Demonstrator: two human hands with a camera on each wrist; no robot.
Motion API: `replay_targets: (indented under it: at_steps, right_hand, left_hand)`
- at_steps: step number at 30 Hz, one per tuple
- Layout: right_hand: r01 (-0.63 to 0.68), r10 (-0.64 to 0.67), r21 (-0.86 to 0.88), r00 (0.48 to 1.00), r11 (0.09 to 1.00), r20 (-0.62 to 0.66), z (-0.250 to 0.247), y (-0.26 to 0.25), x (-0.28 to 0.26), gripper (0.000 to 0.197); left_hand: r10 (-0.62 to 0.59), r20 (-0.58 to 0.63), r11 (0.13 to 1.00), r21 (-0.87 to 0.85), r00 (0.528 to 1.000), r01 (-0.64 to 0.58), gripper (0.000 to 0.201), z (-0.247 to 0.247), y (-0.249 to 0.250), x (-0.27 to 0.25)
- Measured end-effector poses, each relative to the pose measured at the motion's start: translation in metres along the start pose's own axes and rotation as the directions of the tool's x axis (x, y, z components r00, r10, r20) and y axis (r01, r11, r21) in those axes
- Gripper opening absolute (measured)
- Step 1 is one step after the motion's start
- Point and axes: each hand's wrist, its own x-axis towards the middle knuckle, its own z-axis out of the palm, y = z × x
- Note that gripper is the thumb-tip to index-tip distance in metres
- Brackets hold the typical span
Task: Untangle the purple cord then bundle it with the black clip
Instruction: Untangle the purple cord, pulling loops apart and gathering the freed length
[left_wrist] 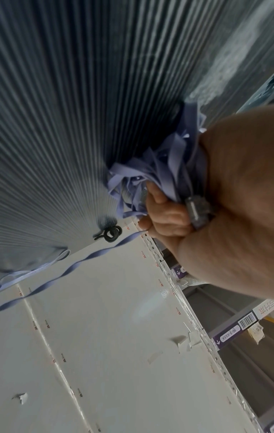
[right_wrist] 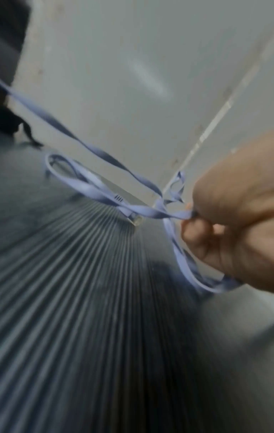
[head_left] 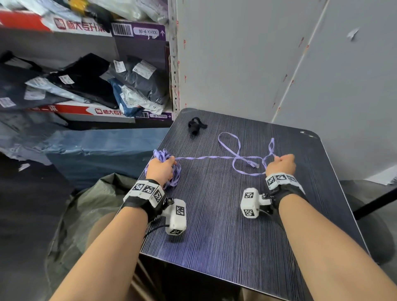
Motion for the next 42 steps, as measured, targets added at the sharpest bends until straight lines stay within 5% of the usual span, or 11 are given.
replay_targets:
  at_steps: [4, 7, 12, 15, 18, 22, 25, 29, 35, 38, 42]
  right_hand:
    - [0.012, -0.007, 0.358, 1.000, 0.934, -0.014, 0.005, 0.005, -0.001, 0.009]
    - [0.057, -0.068, 0.458, 0.998, 0.887, 0.008, 0.005, 0.002, -0.006, 0.020]
    - [0.163, -0.221, 0.268, 0.954, 0.950, 0.204, 0.006, -0.006, -0.008, 0.030]
    - [0.357, -0.379, 0.128, 0.887, 0.925, 0.263, 0.009, -0.016, -0.020, 0.032]
    - [0.534, -0.516, 0.058, 0.775, 0.844, 0.366, 0.013, -0.032, -0.042, 0.032]
    - [0.769, -0.645, 0.008, 0.531, 0.640, 0.549, 0.025, -0.058, -0.075, 0.038]
    - [0.821, -0.523, -0.011, 0.374, 0.571, 0.766, 0.039, -0.071, -0.095, 0.049]
    - [0.858, -0.358, -0.083, 0.297, 0.507, 0.885, 0.063, -0.075, -0.106, 0.057]
    - [0.835, -0.432, -0.135, 0.406, 0.533, 0.805, 0.069, -0.079, -0.097, 0.024]
    - [0.789, -0.575, 0.025, 0.425, 0.613, 0.699, 0.062, -0.085, -0.094, 0.023]
    - [0.853, -0.883, 0.288, 0.341, 0.435, 0.323, 0.053, -0.097, -0.095, 0.020]
  left_hand:
    - [-0.006, 0.011, 1.000, -0.003, 1.000, 0.006, 0.035, 0.000, -0.001, 0.001]
    - [-0.006, 0.009, 1.000, -0.003, 1.000, 0.006, 0.035, 0.000, 0.000, 0.000]
    - [0.001, -0.006, 1.000, 0.019, 1.000, 0.000, 0.034, 0.001, 0.001, 0.000]
    - [0.003, -0.009, 1.000, 0.028, 1.000, -0.003, 0.034, 0.001, 0.001, 0.000]
    - [0.014, -0.003, 0.999, 0.036, 1.000, -0.014, 0.032, 0.001, 0.001, -0.001]
    - [0.009, -0.006, 0.999, 0.041, 1.000, -0.008, 0.034, 0.002, 0.002, -0.003]
    - [0.016, -0.004, 0.998, 0.054, 1.000, -0.015, 0.031, 0.002, 0.005, -0.006]
    - [0.015, 0.013, 0.998, 0.055, 1.000, -0.015, 0.028, 0.001, 0.005, -0.010]
    - [0.010, 0.121, 1.000, -0.023, 0.993, -0.008, 0.030, -0.007, 0.012, -0.018]
    - [0.102, 0.219, 0.993, -0.088, 0.970, -0.085, 0.041, -0.018, 0.016, -0.027]
    - [0.180, 0.347, 0.973, 0.073, 0.920, -0.218, 0.039, -0.024, 0.027, -0.038]
